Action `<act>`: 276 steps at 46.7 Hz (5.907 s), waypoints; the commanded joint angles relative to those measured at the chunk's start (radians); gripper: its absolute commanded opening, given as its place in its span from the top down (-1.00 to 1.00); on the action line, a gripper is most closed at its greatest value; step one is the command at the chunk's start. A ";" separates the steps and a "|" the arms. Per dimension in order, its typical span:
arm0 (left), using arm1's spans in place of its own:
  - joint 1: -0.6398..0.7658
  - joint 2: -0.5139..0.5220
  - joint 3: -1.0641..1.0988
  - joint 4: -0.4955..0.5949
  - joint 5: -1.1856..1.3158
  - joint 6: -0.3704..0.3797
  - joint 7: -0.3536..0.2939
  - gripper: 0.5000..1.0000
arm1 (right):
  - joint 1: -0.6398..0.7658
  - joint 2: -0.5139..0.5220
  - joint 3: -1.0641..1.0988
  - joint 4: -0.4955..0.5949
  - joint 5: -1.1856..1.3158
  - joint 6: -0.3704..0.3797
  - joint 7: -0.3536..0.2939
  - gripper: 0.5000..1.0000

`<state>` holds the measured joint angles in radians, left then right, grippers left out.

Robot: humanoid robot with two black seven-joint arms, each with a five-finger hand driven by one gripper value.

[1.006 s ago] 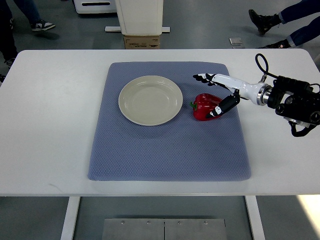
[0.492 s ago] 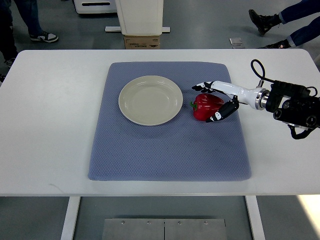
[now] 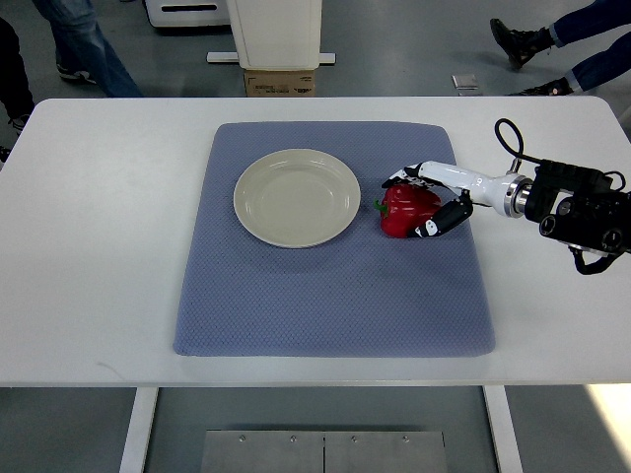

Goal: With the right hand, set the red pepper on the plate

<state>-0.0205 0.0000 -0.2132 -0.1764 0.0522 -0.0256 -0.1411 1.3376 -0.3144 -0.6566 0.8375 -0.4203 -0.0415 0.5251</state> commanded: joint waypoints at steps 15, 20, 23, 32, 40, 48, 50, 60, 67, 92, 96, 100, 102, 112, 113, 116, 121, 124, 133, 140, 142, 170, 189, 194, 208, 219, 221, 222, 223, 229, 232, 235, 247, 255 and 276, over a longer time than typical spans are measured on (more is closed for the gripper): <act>-0.001 0.000 0.000 0.000 0.000 0.001 0.000 -1.00 | 0.003 -0.002 0.011 -0.001 0.002 0.002 -0.004 1.00; 0.001 0.000 0.000 0.000 0.000 0.000 0.000 -1.00 | 0.018 -0.002 0.023 -0.001 0.006 0.002 -0.011 1.00; 0.001 0.000 0.000 0.000 0.000 0.001 0.000 -1.00 | 0.022 -0.002 0.049 -0.001 0.006 0.002 -0.019 1.00; -0.001 0.000 0.000 0.000 0.000 0.001 0.000 -1.00 | 0.037 0.009 0.094 -0.001 0.003 0.002 -0.034 1.00; -0.001 0.000 0.000 0.000 0.000 0.000 0.000 -1.00 | 0.061 0.075 0.107 -0.018 0.005 0.002 -0.060 1.00; 0.001 0.000 0.000 0.000 0.000 0.001 0.000 -1.00 | 0.057 0.132 0.192 -0.060 0.005 0.003 -0.111 1.00; 0.001 0.000 0.000 0.000 0.000 0.001 0.000 -1.00 | 0.057 0.161 0.196 -0.084 0.005 0.005 -0.117 1.00; -0.001 0.000 0.000 0.000 0.000 0.001 0.000 -1.00 | 0.051 0.277 0.199 -0.172 0.005 0.012 -0.137 1.00; 0.001 0.000 0.000 0.000 0.000 0.001 0.000 -1.00 | 0.051 0.314 0.199 -0.215 0.005 0.014 -0.143 1.00; 0.001 0.000 0.000 0.000 0.000 0.000 0.000 -1.00 | 0.026 0.314 0.227 -0.216 0.005 0.015 -0.140 1.00; 0.001 0.000 0.000 0.000 0.000 0.000 0.000 -1.00 | 0.012 0.314 0.253 -0.204 0.005 0.018 -0.139 1.00; -0.001 0.000 0.000 0.000 0.000 0.000 0.000 -1.00 | 0.005 0.314 0.262 -0.189 0.005 0.018 -0.139 1.00; 0.001 0.000 0.000 0.000 0.000 0.001 0.000 -1.00 | 0.003 0.314 0.264 -0.181 0.005 0.018 -0.139 1.00; 0.001 0.000 0.000 0.000 0.000 0.000 0.000 -1.00 | -0.028 0.314 0.264 -0.172 0.003 0.018 -0.139 1.00; 0.001 0.000 0.000 0.000 0.000 0.001 0.000 -1.00 | -0.031 0.314 0.264 -0.172 0.003 0.018 -0.139 1.00; -0.001 0.000 0.000 0.000 0.000 0.000 0.000 -1.00 | -0.040 0.314 0.264 -0.172 0.002 0.018 -0.139 1.00; -0.001 0.000 0.000 0.000 0.000 0.001 0.000 -1.00 | -0.058 0.314 0.264 -0.172 0.000 0.018 -0.139 1.00; 0.001 0.000 0.000 0.000 0.000 0.001 0.000 -1.00 | -0.064 0.314 0.264 -0.173 -0.005 0.017 -0.139 1.00; 0.001 0.000 0.000 0.000 0.000 0.001 0.000 -1.00 | -0.066 0.314 0.264 -0.179 -0.014 0.012 -0.143 0.69; -0.001 0.000 0.000 0.000 0.000 0.001 0.000 -1.00 | -0.070 0.314 0.264 -0.182 -0.014 0.005 -0.145 0.17; 0.001 0.000 0.000 0.000 0.000 0.000 0.000 -1.00 | -0.072 0.314 0.264 -0.182 -0.012 0.002 -0.146 -0.05; 0.001 0.000 0.000 0.000 0.000 0.000 0.000 -1.00 | -0.066 0.314 0.321 -0.193 -0.011 0.002 -0.149 -1.00; -0.001 0.000 0.000 0.000 0.000 0.001 0.000 -1.00 | -0.090 0.314 0.572 -0.218 -0.002 0.000 -0.188 -1.00; 0.001 0.000 0.000 0.000 0.000 0.000 0.000 -1.00 | -0.116 0.314 0.643 -0.232 -0.001 0.000 -0.191 -1.00; -0.001 0.000 0.000 0.000 0.000 0.000 0.000 -1.00 | -0.219 0.268 0.933 -0.262 -0.006 0.000 -0.224 -1.00; 0.001 0.000 0.000 0.000 0.000 0.001 0.000 -1.00 | -0.290 0.241 1.095 -0.273 -0.012 0.000 -0.247 -1.00; 0.001 0.000 0.000 0.000 0.000 0.000 0.000 -1.00 | -0.301 0.238 1.120 -0.273 -0.012 0.000 -0.255 -1.00; 0.001 0.000 0.000 0.000 0.000 0.001 0.000 -1.00 | -0.304 0.236 1.134 -0.273 -0.012 0.000 -0.260 -1.00; 0.001 0.000 0.000 0.000 0.000 0.001 0.000 -1.00 | -0.308 0.236 1.146 -0.273 -0.012 0.000 -0.263 -1.00; 0.001 0.000 0.000 0.000 0.000 0.000 0.000 -1.00 | -0.331 0.229 1.209 -0.276 -0.012 0.000 -0.280 -1.00; 0.001 0.000 0.000 0.000 0.000 0.001 0.000 -1.00 | -0.343 0.227 1.244 -0.278 -0.012 0.000 -0.292 -1.00; 0.001 0.000 0.000 0.000 0.000 0.001 0.000 -1.00 | -0.359 0.225 1.282 -0.278 -0.012 0.000 -0.309 -1.00; 0.001 0.000 0.000 0.000 0.000 0.001 0.000 -1.00 | -0.408 0.224 1.440 -0.276 -0.011 0.011 -0.376 -1.00; -0.001 0.000 0.000 0.000 0.000 0.001 0.000 -1.00 | -0.449 0.236 1.563 -0.275 -0.011 0.008 -0.384 -1.00; 0.001 0.000 0.000 0.000 0.000 0.000 0.000 -1.00 | -0.525 0.279 1.684 -0.273 -0.006 0.005 -0.372 -1.00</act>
<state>-0.0212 0.0000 -0.2132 -0.1764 0.0521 -0.0251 -0.1411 0.8197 -0.0398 1.0024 0.5614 -0.4283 -0.0385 0.1542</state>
